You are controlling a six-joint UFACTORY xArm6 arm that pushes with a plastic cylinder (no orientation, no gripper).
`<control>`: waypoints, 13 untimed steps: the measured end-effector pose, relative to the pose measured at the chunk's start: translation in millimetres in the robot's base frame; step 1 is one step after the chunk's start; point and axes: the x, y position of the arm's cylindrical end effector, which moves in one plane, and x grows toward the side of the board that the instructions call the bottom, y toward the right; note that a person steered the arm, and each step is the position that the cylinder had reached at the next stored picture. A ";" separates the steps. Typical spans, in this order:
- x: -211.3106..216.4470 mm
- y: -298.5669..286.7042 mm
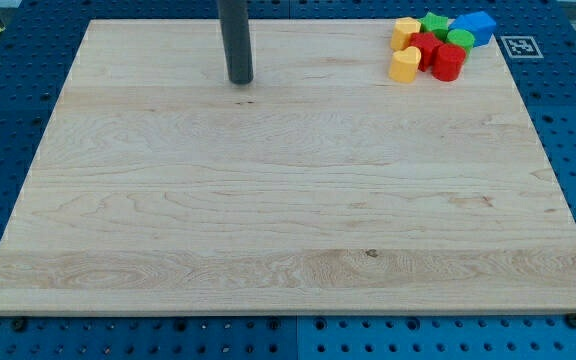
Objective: Separate the yellow heart from the group of blocks
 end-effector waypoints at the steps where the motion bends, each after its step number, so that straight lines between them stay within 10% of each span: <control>1: -10.5 1.0; 8: 62.2 313.0; 13: 8.6 362.7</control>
